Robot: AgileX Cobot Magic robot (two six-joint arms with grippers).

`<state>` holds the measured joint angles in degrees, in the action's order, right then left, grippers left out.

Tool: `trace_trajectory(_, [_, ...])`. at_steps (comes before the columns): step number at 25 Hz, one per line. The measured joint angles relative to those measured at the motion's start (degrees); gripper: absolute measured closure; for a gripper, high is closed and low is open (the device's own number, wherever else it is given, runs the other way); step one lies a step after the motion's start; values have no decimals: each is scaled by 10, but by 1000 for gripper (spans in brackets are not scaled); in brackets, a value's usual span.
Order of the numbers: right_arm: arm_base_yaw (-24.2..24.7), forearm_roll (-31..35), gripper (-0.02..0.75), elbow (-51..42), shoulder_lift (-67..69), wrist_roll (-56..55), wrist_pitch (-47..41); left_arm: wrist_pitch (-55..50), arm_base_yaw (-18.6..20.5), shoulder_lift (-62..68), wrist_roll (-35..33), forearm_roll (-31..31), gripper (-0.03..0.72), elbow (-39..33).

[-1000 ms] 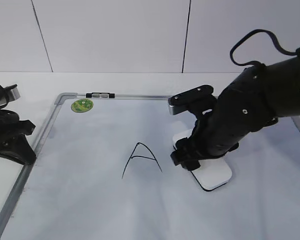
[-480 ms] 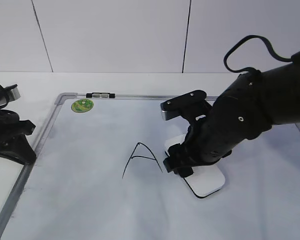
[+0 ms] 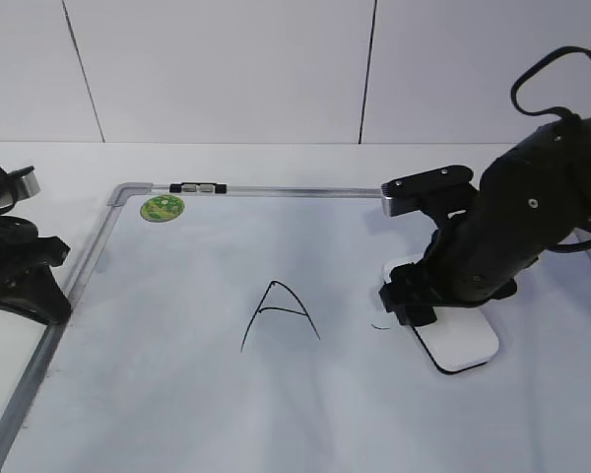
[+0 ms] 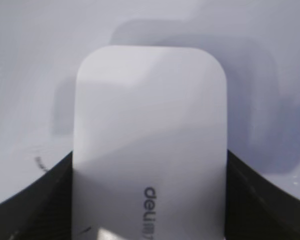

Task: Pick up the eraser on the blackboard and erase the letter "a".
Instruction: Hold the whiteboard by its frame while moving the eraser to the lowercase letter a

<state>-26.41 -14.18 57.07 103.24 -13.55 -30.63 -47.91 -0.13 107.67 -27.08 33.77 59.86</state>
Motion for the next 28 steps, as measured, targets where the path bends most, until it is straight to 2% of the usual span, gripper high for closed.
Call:
trace_trajectory(4, [14,0,175,0,-1,0,-1,0,0,0,0,0,642,0])
trace_trajectory(8, [8,22,175,0,-1,24,1,0,0,0,0,0,642,0])
trace_trajectory(16, [-87,39,175,0,3,48,8,-1,0,0,0,0,642,0])
trace_trajectory(19, [-97,39,175,0,3,48,9,-1,0,0,0,0,642,0])
trace_trajectory(24, [-63,42,175,0,4,47,12,-1,0,0,0,0,642,0])
trace_trajectory(28, [10,41,175,0,4,45,15,0,0,0,0,0,642,0])
